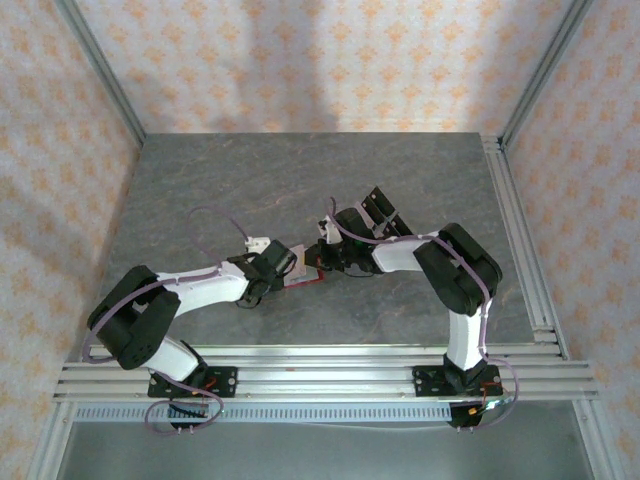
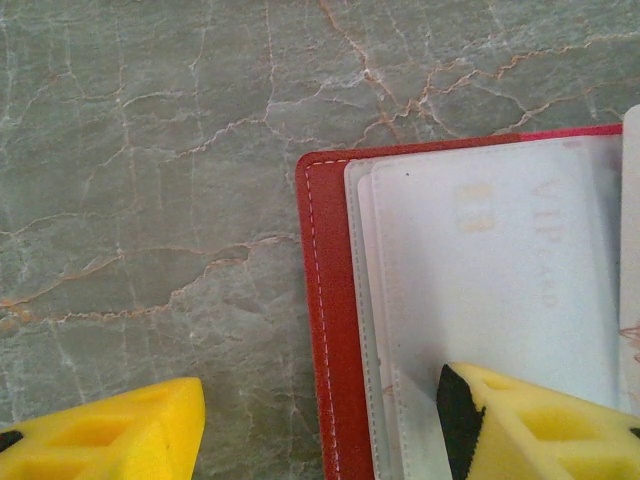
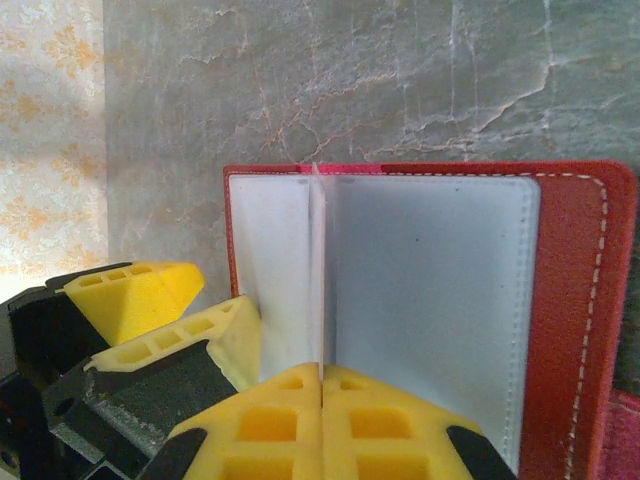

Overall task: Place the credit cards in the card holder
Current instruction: Insert the credit card into the card slot.

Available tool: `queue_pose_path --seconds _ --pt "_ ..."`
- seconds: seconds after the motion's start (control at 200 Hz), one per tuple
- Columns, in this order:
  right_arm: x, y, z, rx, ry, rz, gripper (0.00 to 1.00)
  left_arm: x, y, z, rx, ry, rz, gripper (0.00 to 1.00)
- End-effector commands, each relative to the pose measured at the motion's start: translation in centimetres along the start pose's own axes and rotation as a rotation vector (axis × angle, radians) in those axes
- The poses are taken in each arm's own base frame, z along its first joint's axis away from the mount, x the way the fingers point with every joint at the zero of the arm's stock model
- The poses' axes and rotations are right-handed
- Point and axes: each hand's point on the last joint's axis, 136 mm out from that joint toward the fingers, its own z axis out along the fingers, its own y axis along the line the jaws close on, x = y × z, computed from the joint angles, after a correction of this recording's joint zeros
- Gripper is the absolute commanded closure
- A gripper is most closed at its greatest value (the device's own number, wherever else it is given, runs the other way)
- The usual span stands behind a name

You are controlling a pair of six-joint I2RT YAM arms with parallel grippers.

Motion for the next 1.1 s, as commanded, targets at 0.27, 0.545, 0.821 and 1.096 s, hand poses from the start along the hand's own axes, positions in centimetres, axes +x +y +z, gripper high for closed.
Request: queue_pose_path --seconds 0.27,0.545,0.821,1.096 --pt "1.3 -0.3 0.8 -0.015 0.072 -0.024 1.00 1.6 2.0 0.5 -0.078 0.050 0.023 0.36" --pt "2.1 -0.8 1.3 -0.014 0.106 -0.008 1.00 1.7 2.0 0.6 -0.077 0.051 0.023 0.36" --pt "2.2 -1.1 2.3 0.009 0.136 -0.006 1.00 1.3 1.8 0.4 -0.070 0.047 0.019 0.36" --pt "2.2 -1.6 2.3 0.038 0.139 -0.009 1.00 -1.1 5.4 -1.7 -0.149 -0.013 -0.115 0.33"
